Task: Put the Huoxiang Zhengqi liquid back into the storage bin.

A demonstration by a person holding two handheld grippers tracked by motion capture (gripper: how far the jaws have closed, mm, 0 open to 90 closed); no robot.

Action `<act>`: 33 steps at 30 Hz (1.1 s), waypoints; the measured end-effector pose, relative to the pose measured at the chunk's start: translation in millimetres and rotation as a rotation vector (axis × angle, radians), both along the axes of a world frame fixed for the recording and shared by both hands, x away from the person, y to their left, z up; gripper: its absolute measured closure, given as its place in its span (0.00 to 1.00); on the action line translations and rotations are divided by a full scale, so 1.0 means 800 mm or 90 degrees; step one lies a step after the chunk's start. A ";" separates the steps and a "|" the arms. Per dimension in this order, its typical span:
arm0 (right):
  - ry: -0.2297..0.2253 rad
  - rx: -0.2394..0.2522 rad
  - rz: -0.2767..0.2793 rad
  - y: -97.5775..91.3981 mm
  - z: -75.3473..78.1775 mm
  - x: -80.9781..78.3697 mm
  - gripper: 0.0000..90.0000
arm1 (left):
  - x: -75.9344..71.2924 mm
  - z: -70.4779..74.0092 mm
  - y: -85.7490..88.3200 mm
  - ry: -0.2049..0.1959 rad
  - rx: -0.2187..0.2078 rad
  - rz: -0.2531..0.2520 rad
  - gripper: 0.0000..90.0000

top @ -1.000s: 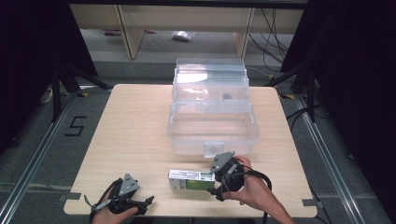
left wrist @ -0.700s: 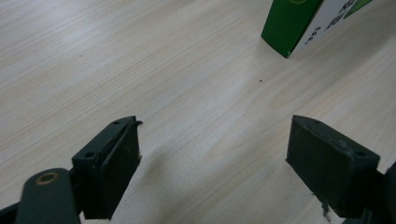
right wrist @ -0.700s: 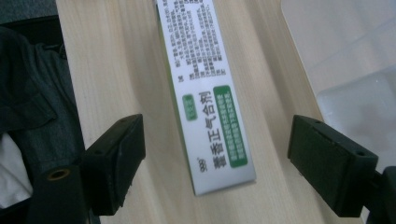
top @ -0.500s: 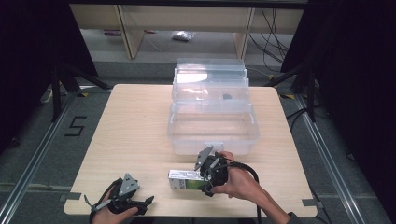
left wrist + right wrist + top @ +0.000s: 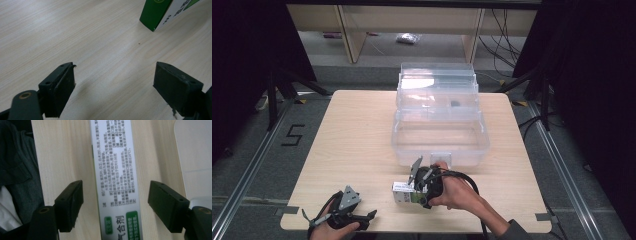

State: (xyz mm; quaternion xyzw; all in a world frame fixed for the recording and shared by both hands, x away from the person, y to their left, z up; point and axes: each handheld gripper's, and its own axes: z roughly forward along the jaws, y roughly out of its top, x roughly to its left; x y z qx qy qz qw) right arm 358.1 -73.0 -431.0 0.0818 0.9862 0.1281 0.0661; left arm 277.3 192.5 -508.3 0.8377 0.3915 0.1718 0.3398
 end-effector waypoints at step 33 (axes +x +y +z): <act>0.005 -0.056 0.100 0.023 -0.016 0.010 0.71 | 0.000 0.000 0.000 0.000 -0.001 -0.001 0.18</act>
